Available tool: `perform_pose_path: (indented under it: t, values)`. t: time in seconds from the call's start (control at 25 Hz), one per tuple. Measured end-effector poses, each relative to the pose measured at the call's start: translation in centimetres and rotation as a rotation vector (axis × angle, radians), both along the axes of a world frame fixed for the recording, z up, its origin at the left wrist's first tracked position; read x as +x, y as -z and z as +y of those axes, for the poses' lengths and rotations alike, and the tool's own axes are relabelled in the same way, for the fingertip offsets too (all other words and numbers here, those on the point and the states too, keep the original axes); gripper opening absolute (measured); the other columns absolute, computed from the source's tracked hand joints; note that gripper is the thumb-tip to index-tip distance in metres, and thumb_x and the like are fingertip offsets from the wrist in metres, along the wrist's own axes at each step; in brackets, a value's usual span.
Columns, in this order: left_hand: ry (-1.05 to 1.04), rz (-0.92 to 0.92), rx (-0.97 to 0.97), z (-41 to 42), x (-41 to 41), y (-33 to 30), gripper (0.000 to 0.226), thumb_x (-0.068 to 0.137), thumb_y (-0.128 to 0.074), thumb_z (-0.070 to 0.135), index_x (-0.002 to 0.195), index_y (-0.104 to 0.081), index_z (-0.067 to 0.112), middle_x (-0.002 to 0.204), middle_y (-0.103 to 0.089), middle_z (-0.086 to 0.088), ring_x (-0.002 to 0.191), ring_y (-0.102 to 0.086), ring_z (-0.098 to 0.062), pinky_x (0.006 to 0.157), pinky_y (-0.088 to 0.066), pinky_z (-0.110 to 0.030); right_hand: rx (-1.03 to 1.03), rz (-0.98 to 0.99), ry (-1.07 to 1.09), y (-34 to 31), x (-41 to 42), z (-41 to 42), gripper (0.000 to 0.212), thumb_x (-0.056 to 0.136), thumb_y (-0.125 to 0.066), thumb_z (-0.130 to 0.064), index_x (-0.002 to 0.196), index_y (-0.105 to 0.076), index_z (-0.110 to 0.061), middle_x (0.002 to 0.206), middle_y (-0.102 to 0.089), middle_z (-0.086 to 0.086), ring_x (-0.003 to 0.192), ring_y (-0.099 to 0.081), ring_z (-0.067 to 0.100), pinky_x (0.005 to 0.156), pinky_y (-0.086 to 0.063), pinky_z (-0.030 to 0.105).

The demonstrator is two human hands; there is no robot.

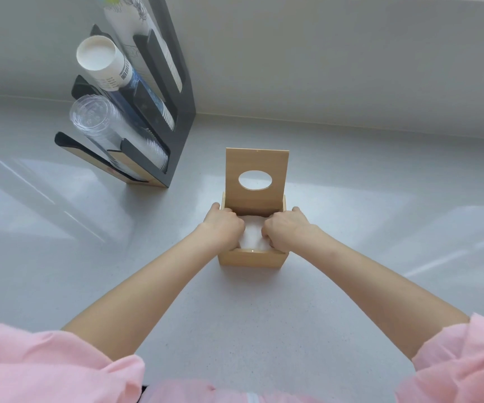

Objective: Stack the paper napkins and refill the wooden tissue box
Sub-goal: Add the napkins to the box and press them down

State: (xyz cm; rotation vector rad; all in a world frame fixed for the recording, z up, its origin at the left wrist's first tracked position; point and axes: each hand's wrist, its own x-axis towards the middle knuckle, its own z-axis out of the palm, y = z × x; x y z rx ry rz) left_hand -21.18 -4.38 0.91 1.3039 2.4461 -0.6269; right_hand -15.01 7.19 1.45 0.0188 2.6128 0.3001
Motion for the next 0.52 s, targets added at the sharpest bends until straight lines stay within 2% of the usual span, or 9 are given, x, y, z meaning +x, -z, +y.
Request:
perform_pose_path:
  t: [0.08,0.16,0.2,0.28,0.4,0.44,0.52]
  values:
    - [-0.007,-0.039,-0.050,0.4,-0.2,0.1,0.027,0.091,-0.049,0.026,0.111,-0.059,0.011,0.115,-0.062,-0.007,0.112,-0.050,-0.023,0.092,-0.032,-0.032,-0.005,-0.059,-0.006,0.0,-0.4,0.2,0.036,0.089,-0.045,-0.004,0.121,-0.058,-0.017,0.118,-0.058,0.004,0.113,-0.054,0.024,0.081,-0.030,0.031]
    - [0.013,-0.033,-0.061,0.5,-0.4,0.1,0.027,0.091,-0.048,0.024,0.113,-0.058,0.011,0.117,-0.061,-0.006,0.112,-0.050,-0.024,0.087,-0.032,-0.031,-0.021,-0.074,-0.006,0.3,-0.6,0.2,0.040,0.090,-0.045,-0.005,0.127,-0.054,-0.018,0.128,-0.055,0.004,0.118,-0.051,0.024,0.090,-0.035,0.031]
    - [0.028,-0.020,-0.053,0.4,-0.4,0.1,0.026,0.091,-0.048,0.022,0.113,-0.058,0.011,0.116,-0.062,-0.006,0.112,-0.050,-0.024,0.084,-0.032,-0.031,-0.036,-0.076,0.001,0.4,-0.6,0.3,0.040,0.090,-0.044,-0.005,0.127,-0.054,-0.017,0.128,-0.054,0.005,0.118,-0.051,0.025,0.092,-0.035,0.032]
    - [0.034,0.004,-0.007,0.1,-0.4,0.2,0.024,0.089,-0.047,0.017,0.109,-0.059,0.010,0.114,-0.063,-0.007,0.110,-0.051,-0.024,0.080,-0.029,-0.030,-0.079,-0.068,0.019,0.6,-0.3,0.4,0.037,0.090,-0.042,-0.004,0.124,-0.056,-0.014,0.122,-0.056,0.006,0.116,-0.053,0.026,0.086,-0.035,0.031]
    - [0.008,0.004,0.121,-0.5,0.2,0.1,0.025,0.087,-0.046,0.012,0.108,-0.059,0.010,0.113,-0.063,-0.007,0.110,-0.051,-0.025,0.090,-0.032,-0.034,-0.189,0.016,-0.017,0.2,0.8,0.9,0.032,0.092,-0.039,-0.009,0.114,-0.062,-0.015,0.090,-0.054,0.002,0.113,-0.051,0.024,0.079,-0.029,0.030]
    - [-0.011,-0.015,0.177,-0.8,0.5,0.1,0.027,0.088,-0.044,0.012,0.111,-0.057,0.011,0.115,-0.062,-0.006,0.111,-0.051,-0.025,0.092,-0.032,-0.034,-0.239,0.063,-0.034,-0.1,1.3,1.1,0.033,0.093,-0.038,-0.013,0.115,-0.062,-0.019,0.089,-0.058,0.001,0.114,-0.050,0.023,0.082,-0.031,0.031]
    - [-0.052,-0.063,0.304,-1.2,0.7,-0.3,0.033,0.090,-0.042,0.017,0.121,-0.054,0.016,0.121,-0.060,-0.002,0.114,-0.052,-0.024,0.092,-0.034,-0.034,-0.330,0.190,-0.023,-0.8,2.1,1.3,0.032,0.095,-0.038,-0.020,0.117,-0.062,-0.022,0.109,-0.066,-0.001,0.116,-0.048,0.021,0.090,-0.035,0.032]
